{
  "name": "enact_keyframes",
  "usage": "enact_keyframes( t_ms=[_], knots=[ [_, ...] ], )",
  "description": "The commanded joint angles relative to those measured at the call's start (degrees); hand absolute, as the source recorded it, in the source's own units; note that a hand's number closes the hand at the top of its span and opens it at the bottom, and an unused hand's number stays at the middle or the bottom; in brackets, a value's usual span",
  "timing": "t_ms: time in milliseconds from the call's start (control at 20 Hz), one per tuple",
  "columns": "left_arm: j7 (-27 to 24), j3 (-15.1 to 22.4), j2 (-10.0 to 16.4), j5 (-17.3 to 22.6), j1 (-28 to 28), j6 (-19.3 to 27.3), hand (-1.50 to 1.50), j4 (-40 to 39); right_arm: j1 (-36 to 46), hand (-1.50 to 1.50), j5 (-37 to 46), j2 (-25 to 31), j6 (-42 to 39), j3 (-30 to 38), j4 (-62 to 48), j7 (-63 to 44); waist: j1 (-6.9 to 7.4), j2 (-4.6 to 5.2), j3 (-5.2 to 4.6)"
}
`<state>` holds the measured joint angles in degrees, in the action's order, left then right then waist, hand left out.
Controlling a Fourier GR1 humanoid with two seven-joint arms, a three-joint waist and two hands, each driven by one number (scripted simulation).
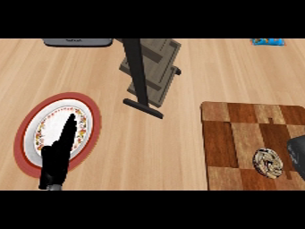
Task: Pick the can from the cutting board and place it in the tiered basket
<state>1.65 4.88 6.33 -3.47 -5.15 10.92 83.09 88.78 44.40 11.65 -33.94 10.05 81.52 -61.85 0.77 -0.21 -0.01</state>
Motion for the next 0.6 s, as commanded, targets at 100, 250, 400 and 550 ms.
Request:
enact_keyframes(
  t_ms=[100, 250, 400, 550],
  knots=[
    [0.3, -0.8, -0.2, -0.2, 1.5, 0.2, 0.00, -2.7, 6.8, 1.50, 1.7, -0.1, 2.6, 2.2, -13.4, -1.8, 0.18, 0.34, -0.10],
    [2.1, 0.4, -0.8, -0.5, 0.4, 0.1, 0.00, -1.0, 6.2, 1.50, 3.3, -2.8, 5.5, 1.5, -17.4, 0.3, 0.38, 0.34, -0.07],
    [-2.6, 0.5, -1.9, -1.0, -1.4, 0.8, 0.00, -3.5, 4.7, 1.50, 6.1, -3.8, 8.9, 0.4, -20.8, 2.3, 0.35, 0.42, -0.10],
    [2.9, 1.6, -1.2, -2.1, 0.1, 0.9, 0.00, 0.2, 4.6, 1.50, 9.2, -4.6, 13.3, -0.5, -26.7, 4.3, 0.78, 0.56, -0.08]
  ],
)
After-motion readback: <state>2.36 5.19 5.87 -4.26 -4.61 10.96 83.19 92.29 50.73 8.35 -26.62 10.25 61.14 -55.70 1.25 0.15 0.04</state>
